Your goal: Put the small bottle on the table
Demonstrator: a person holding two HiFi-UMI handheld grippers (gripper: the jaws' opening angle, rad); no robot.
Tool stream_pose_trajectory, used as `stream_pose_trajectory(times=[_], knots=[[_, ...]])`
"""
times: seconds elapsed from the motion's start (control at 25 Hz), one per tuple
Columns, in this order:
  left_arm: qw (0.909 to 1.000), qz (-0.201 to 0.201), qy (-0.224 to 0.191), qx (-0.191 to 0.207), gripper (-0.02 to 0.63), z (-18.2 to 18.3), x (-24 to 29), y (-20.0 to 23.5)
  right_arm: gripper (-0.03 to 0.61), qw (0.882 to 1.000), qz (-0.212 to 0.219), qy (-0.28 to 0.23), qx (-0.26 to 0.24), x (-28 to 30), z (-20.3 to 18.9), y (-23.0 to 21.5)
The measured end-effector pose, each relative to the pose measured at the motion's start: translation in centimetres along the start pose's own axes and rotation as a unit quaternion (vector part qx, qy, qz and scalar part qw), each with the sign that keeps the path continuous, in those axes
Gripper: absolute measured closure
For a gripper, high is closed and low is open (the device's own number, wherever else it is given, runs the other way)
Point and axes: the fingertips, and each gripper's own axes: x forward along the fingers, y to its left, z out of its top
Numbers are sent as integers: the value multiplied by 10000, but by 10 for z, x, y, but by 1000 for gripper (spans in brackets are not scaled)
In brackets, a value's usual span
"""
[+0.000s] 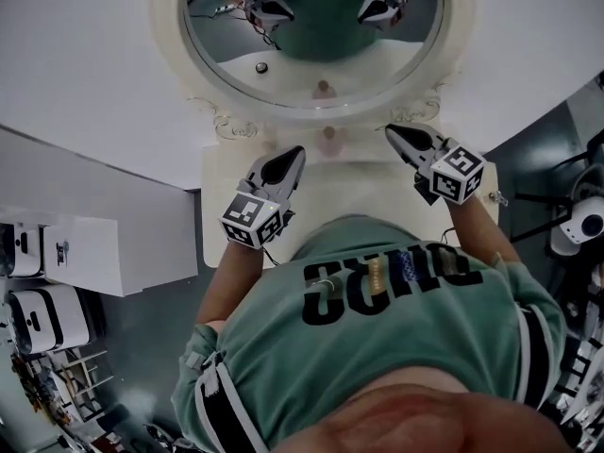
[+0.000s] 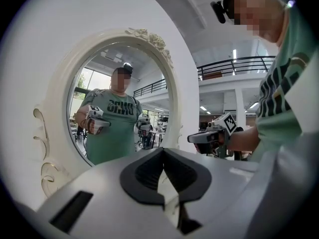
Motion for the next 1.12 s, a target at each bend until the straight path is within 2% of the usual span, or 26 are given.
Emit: stream_pose_trajectory(times=[0.32,1.12], knots=[[10000,44,22,-18,604,0,-2,4,584,9998,-7,93,-192,0,0,4],[9999,37,117,-26,604,-3,-1,1,584,9994,77,176,-273,0,0,9]])
